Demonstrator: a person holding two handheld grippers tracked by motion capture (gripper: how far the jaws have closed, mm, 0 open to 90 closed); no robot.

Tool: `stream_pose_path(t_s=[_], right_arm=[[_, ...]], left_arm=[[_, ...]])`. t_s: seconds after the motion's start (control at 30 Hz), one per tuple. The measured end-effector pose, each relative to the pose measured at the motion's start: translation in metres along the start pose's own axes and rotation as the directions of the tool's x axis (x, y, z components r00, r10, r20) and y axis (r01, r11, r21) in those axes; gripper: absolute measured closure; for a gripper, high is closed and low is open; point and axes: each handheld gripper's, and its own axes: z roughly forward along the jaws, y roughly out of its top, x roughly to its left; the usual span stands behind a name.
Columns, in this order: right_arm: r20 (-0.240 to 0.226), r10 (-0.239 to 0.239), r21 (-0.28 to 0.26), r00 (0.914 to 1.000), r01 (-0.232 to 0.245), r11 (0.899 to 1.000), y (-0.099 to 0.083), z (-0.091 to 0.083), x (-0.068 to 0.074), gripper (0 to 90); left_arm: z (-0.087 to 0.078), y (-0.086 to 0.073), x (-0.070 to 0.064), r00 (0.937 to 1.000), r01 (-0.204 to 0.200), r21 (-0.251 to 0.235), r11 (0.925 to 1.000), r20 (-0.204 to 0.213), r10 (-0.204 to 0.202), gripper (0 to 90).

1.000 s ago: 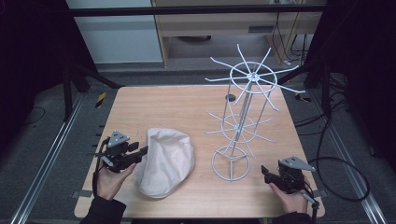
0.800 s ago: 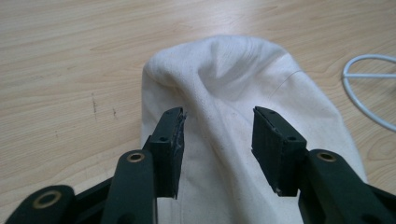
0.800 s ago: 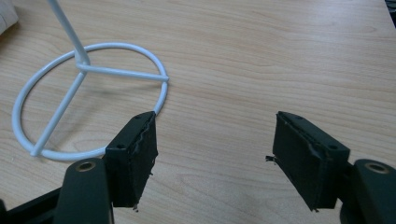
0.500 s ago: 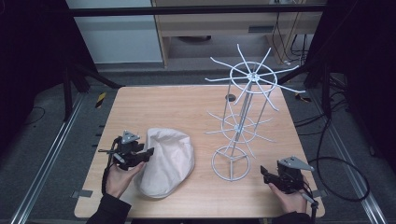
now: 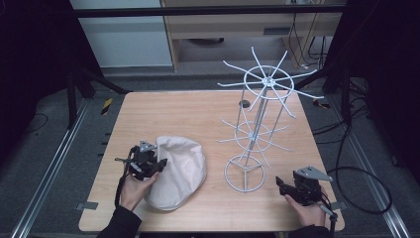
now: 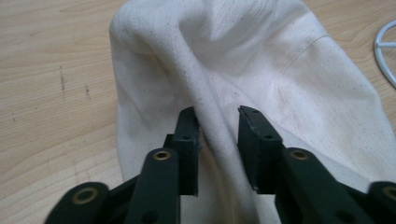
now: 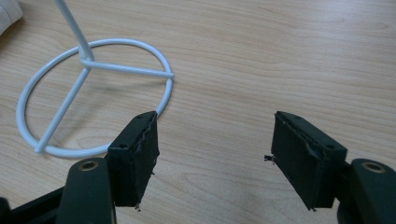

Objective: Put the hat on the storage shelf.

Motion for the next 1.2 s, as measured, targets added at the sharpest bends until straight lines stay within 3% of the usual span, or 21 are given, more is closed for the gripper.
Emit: stream_pose_path(t_s=[0.27, 0.43, 0.67, 1.0, 1.2], right_arm=[[-0.004, 0.004, 0.001, 1.0, -0.004, 1.0, -0.001, 0.001, 0.001, 31.9], [-0.004, 0.003, -0.002, 1.0, -0.003, 1.0, -0.001, 0.002, 0.0, 31.5], [0.002, 0.001, -0.003, 1.0, -0.001, 1.0, -0.002, 0.001, 0.0, 31.3], [0.001, 0.001, -0.005, 1.0, -0.001, 1.0, -0.002, 0.001, -0.001, 30.9], [0.004, -0.003, -0.017, 1.0, 0.003, 1.0, -0.002, 0.0, -0.001, 30.5]], left_arm=[[-0.003, 0.0, -0.001, 0.9999, 0.012, -0.013, 0.9998, 0.009, -0.012, 86.2], [-0.01, -0.001, 0.001, 0.999, 0.032, -0.053, 0.9981, 0.033, -0.03, 87.8], [-0.021, -0.001, -0.001, 0.9982, 0.03, -0.106, 0.9939, 0.055, -0.024, 88.3], [-0.047, 0.002, -0.006, 0.9963, 0.016, -0.203, 0.9791, 0.086, 0.001, 88.5], [-0.062, 0.002, -0.006, 0.9954, 0.019, -0.259, 0.9656, 0.095, 0.006, 88.5]])
